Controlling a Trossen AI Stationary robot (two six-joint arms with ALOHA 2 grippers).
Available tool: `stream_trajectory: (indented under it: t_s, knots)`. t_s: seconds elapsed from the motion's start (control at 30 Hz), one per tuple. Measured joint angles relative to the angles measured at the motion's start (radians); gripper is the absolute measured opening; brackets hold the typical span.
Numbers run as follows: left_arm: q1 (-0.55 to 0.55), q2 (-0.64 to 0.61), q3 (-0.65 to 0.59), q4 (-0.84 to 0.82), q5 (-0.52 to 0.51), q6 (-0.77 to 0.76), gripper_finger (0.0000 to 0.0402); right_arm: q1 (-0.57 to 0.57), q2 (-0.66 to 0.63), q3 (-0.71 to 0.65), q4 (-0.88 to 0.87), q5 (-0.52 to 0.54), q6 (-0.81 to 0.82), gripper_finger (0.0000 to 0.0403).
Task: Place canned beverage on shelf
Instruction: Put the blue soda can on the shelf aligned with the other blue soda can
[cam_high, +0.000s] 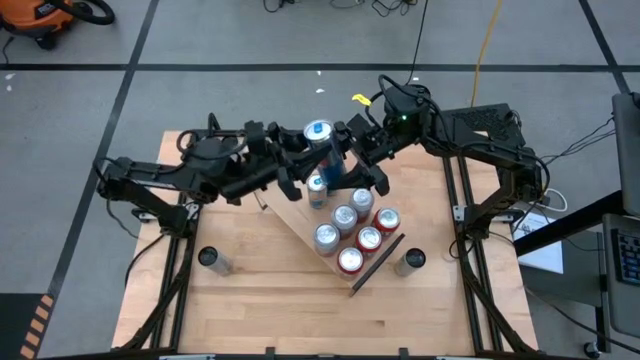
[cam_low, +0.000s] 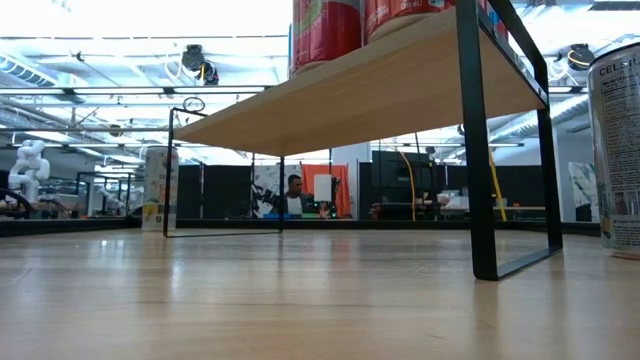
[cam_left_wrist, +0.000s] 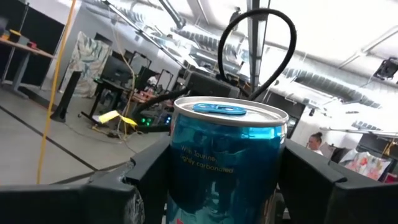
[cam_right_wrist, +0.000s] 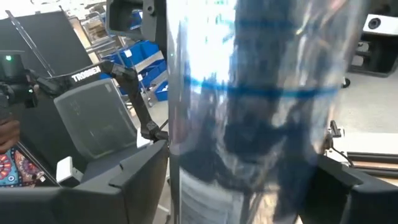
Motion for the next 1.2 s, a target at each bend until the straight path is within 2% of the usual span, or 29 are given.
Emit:
stream_trajectory:
  t_s: [0.4,0.5,0.77,0.9,1.1,1.2]
  knots:
    - [0.000,0.003,0.000,-0.002,0.001,-0.002,0.0241,-0.001,0.000,0.000,-0.007,0.003,0.001,0.0212]
    - [0.000,0.003,0.000,-0.005,0.000,-0.010,0.0258,-0.001,0.000,0.000,-0.007,0.003,0.001,0.0211]
    - [0.000,-0.034,0.000,-0.063,-0.036,-0.030,0.0337,-0.002,0.001,0.000,-0.045,0.002,0.001,0.0220]
    - [0.000,-0.062,0.003,-0.135,-0.035,-0.063,0.0341,-0.002,0.001,0.000,-0.064,0.001,-0.011,0.0218]
    - [-0.011,-0.067,0.073,-0.363,-0.036,-0.090,0.0342,-0.002,0.002,0.000,-0.081,0.055,-0.045,0.0219]
    - [-0.011,-0.067,0.076,-0.370,-0.038,-0.089,0.0342,-0.002,0.002,0.000,-0.081,0.090,-0.052,0.0219]
